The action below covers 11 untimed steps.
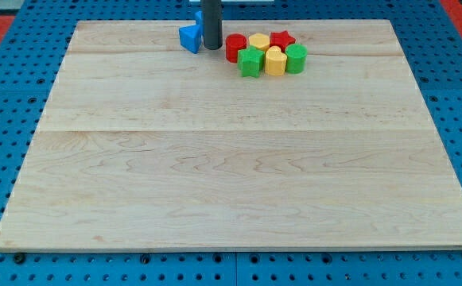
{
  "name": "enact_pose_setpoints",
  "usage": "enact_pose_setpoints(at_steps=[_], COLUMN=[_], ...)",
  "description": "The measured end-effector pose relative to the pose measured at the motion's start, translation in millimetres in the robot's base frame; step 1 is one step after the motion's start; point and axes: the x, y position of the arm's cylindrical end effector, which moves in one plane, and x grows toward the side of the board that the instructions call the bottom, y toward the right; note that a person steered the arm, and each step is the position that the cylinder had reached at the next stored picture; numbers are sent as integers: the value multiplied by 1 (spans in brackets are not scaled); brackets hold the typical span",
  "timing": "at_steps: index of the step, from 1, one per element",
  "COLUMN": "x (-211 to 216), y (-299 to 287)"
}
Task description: Push the red circle slightly into the group of blocks
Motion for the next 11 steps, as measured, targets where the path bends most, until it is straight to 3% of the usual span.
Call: enact_pose_setpoints(at_steps=[4, 5, 8, 9, 11], x=[6, 7, 114, 127, 27], y=[3, 28, 35, 76, 216])
